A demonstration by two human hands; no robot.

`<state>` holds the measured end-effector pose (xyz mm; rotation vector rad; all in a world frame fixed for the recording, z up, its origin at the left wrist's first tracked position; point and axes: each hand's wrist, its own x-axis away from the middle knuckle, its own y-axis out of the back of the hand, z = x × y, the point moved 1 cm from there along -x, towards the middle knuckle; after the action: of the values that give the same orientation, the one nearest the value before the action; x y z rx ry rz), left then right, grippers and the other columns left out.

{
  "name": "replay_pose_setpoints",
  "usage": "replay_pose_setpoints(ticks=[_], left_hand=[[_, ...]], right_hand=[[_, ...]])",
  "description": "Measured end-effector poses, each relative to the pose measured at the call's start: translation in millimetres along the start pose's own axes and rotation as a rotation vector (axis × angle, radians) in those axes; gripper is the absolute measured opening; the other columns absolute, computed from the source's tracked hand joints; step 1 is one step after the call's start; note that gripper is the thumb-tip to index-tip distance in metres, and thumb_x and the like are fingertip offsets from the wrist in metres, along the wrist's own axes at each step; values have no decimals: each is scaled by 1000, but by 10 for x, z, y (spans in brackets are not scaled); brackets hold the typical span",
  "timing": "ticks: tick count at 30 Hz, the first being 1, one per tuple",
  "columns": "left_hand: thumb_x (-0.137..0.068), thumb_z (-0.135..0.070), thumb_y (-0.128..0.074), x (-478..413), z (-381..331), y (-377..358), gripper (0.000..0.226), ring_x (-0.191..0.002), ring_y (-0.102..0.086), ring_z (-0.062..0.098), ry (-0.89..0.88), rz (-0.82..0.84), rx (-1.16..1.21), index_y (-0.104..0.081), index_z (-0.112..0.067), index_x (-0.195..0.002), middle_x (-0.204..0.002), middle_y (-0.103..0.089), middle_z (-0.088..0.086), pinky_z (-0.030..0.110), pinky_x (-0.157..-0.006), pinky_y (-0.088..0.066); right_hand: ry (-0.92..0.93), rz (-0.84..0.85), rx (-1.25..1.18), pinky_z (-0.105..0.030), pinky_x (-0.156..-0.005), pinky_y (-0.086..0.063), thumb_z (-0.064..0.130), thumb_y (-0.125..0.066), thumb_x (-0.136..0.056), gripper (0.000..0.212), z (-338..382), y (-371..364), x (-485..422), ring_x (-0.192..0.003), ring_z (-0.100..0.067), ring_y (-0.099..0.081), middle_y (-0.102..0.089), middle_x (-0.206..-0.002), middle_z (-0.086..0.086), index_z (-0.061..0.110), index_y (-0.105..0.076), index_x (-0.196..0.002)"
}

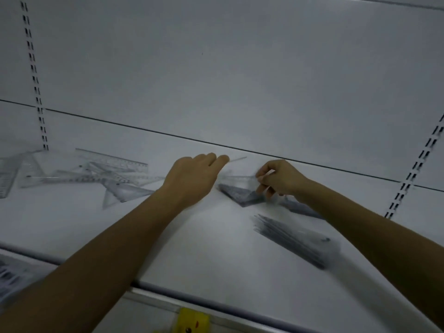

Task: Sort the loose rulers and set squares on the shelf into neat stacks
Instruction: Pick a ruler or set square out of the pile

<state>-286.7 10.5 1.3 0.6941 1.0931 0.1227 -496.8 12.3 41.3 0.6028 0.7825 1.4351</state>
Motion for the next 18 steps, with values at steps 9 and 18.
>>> replay_pose_setpoints(ticks=[9,18], left_hand=[[-86,-5,-57,-98,71,-114,38,-73,-60,29,126,-4,123,-54,-12,-123,-91,-63,8,31,-52,-38],[-82,-18,-69,-135,63,-76,9,-52,-63,23,-6,-167,186,-72,-13,-89,-68,-69,4,22,-46,-41]], right_hand=[[159,-128,703,-28,-66,-39,26,-56,-87,14,-191,-219,-191,-80,-23,-56,-61,-94,-3,20,-48,-97],[657,-436,274,-26,-70,-49,45,-63,-85,53,13,-69,65,-85,-11,-60,-59,-110,7,27,-45,-131]])
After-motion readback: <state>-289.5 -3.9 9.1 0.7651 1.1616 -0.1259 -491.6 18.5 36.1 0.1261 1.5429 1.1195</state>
